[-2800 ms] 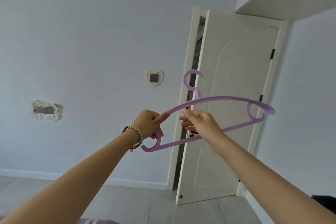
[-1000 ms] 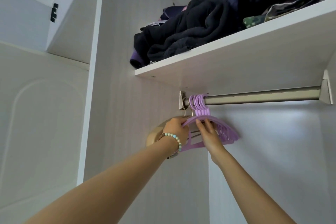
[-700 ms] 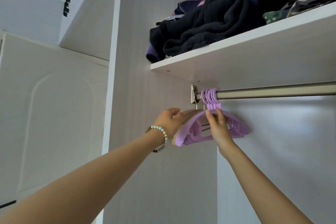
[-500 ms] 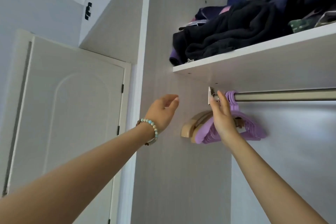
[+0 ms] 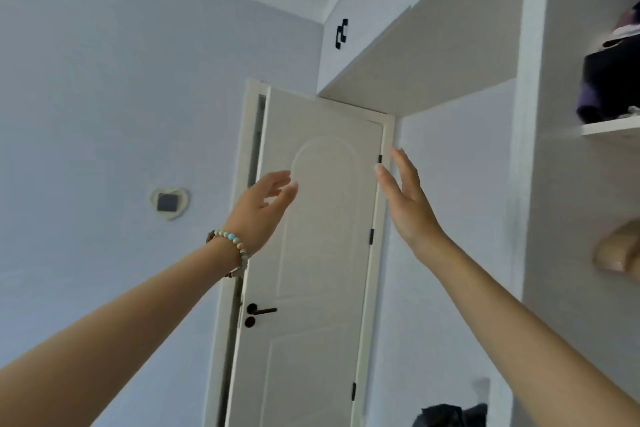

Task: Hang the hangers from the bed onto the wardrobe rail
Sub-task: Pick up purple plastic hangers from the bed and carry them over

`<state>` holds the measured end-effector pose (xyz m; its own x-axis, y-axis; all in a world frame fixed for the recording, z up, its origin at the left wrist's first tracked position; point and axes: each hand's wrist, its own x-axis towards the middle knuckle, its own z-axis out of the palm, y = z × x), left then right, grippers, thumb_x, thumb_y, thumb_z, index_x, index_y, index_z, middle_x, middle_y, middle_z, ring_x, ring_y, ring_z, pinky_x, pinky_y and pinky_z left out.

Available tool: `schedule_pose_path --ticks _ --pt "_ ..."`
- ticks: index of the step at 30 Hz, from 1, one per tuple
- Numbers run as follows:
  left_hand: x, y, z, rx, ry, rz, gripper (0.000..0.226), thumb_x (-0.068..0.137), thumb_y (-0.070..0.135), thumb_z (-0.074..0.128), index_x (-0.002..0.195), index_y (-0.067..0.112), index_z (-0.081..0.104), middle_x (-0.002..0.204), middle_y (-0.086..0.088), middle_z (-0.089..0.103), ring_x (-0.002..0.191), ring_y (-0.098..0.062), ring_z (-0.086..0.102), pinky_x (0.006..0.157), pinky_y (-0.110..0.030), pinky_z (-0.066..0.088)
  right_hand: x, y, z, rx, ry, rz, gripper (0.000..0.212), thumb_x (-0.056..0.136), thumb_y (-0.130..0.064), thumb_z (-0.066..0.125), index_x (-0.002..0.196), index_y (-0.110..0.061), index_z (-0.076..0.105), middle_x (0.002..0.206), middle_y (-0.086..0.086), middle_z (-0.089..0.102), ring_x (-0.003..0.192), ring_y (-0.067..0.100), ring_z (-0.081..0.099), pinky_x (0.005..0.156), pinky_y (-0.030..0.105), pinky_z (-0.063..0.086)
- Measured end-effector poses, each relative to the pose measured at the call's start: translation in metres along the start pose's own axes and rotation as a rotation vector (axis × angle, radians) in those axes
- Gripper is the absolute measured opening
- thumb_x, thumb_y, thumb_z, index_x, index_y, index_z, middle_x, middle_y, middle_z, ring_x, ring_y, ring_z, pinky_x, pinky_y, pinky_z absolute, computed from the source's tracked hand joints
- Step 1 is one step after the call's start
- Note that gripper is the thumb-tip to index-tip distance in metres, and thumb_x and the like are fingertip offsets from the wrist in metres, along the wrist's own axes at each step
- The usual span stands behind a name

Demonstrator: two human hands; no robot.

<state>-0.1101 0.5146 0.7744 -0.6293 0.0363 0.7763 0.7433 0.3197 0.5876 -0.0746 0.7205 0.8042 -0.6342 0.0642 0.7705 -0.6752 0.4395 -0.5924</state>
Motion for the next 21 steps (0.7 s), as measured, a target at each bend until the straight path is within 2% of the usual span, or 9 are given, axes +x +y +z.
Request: schedule_pose_path --ticks 6,8,11,17,21 --pt "-0.071 -0.118 -0.169 0.230 0.087 -0.239 0.053 0.089 0.050 0.044 0.135 0.024 0.043 0.134 0.009 0.049 0.123 -0.009 0.047 0.106 -0.032 0.037 -0.025 -0.006 0.202 0.076 -0.290 0.051 0.059 0.095 -0.045 0.041 0.148 -0.035 0.016 0.156 -0.020 0.005 0.142 -0.003 0.006 0.109 0.019 0.009" --pt "-0.102 -0.153 -0.220 0.291 0.108 -0.322 0.059 0.085 0.055 0.043 0.136 0.025 0.043 0.136 0.010 0.048 0.123 -0.008 0.047 0.106 -0.032 0.037 -0.044 -0.008 0.269 0.121 -0.385 0.082 0.062 0.093 -0.047 0.044 0.148 -0.036 0.017 0.156 -0.022 0.005 0.142 -0.004 0.006 0.112 0.021 0.010" --pt "-0.154 -0.203 -0.289 0.350 0.150 -0.449 0.055 0.088 0.050 0.047 0.136 0.026 0.042 0.136 0.009 0.048 0.122 -0.007 0.046 0.105 -0.029 0.037 -0.082 -0.010 0.367 0.136 -0.547 0.105 0.067 0.091 -0.052 0.045 0.148 -0.038 0.014 0.155 -0.025 0.001 0.141 -0.005 0.003 0.114 0.026 0.010" --pt "-0.281 -0.284 -0.398 0.538 0.156 -0.729 0.057 0.089 0.050 0.046 0.139 0.022 0.038 0.140 0.006 0.046 0.127 -0.011 0.044 0.105 -0.029 0.034 -0.191 -0.003 0.538 0.165 -0.804 0.189 0.068 0.092 -0.048 0.048 0.149 -0.034 0.014 0.157 -0.020 0.001 0.143 -0.002 0.002 0.111 0.023 0.010" --pt "-0.377 -0.325 -0.447 0.601 0.164 -0.927 0.059 0.090 0.047 0.047 0.140 0.017 0.037 0.140 -0.003 0.047 0.123 -0.018 0.050 0.104 -0.031 0.037 -0.281 0.011 0.619 0.128 -0.960 0.216 0.069 0.091 -0.047 0.050 0.148 -0.033 0.015 0.158 -0.016 0.001 0.145 0.003 0.002 0.117 0.029 0.010"
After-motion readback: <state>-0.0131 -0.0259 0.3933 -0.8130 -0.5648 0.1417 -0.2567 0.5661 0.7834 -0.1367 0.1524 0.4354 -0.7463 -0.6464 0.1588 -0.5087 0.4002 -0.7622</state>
